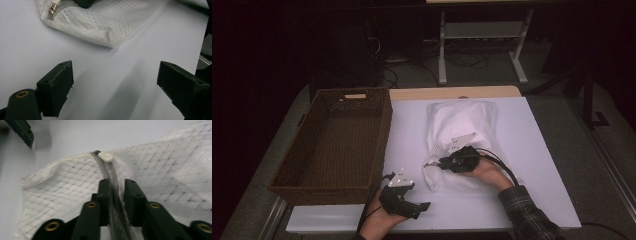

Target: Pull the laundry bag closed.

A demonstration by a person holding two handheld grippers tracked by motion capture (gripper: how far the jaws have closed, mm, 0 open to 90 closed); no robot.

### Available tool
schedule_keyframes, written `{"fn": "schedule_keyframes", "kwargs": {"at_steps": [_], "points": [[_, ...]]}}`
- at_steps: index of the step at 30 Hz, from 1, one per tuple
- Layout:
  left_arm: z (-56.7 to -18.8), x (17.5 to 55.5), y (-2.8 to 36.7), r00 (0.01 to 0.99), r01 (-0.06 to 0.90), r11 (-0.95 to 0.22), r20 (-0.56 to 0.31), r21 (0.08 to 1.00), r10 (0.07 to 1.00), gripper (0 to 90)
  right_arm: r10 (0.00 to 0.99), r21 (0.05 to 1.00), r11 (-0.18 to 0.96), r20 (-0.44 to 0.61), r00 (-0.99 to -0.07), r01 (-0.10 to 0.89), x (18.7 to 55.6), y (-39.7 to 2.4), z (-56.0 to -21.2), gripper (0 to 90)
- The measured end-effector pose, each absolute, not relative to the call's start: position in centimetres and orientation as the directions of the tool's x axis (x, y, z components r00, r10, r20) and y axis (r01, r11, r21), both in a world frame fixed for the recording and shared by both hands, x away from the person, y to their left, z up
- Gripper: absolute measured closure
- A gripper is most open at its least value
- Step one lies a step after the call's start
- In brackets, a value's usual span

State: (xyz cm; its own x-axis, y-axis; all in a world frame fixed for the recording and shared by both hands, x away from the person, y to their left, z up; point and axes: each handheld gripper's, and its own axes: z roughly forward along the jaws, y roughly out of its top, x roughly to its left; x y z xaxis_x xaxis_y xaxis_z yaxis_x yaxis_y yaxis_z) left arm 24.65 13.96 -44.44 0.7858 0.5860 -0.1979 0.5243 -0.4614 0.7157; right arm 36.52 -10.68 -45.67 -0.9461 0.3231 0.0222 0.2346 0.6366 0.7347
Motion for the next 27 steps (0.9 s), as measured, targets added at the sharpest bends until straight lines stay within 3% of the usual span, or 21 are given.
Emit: {"fn": "schedule_keyframes", "kwargs": {"at_steps": [3, 12, 27], "points": [[-44.3, 24.8, 13.8, 0.780, 0.527, -0.454, -0.197, 0.718, 0.594, 13.5, 0.327, 0.740, 0.623, 0.046, -0.944, 0.252, 36.5, -10.8, -45.8, 87.3], [-43.0, 26.2, 13.0, 0.778, 0.515, -0.437, -0.188, 0.738, 0.600, 14.4, 0.318, 0.794, 0.542, 0.109, -0.942, 0.275, 36.8, -12.2, -45.0, 88.4], [-42.3, 31.4, 11.4, 0.741, 0.530, -0.367, -0.207, 0.765, 0.639, 35.9, 0.313, 0.836, 0.485, 0.109, -0.943, 0.258, 36.4, -14.3, -43.7, 88.4]]}}
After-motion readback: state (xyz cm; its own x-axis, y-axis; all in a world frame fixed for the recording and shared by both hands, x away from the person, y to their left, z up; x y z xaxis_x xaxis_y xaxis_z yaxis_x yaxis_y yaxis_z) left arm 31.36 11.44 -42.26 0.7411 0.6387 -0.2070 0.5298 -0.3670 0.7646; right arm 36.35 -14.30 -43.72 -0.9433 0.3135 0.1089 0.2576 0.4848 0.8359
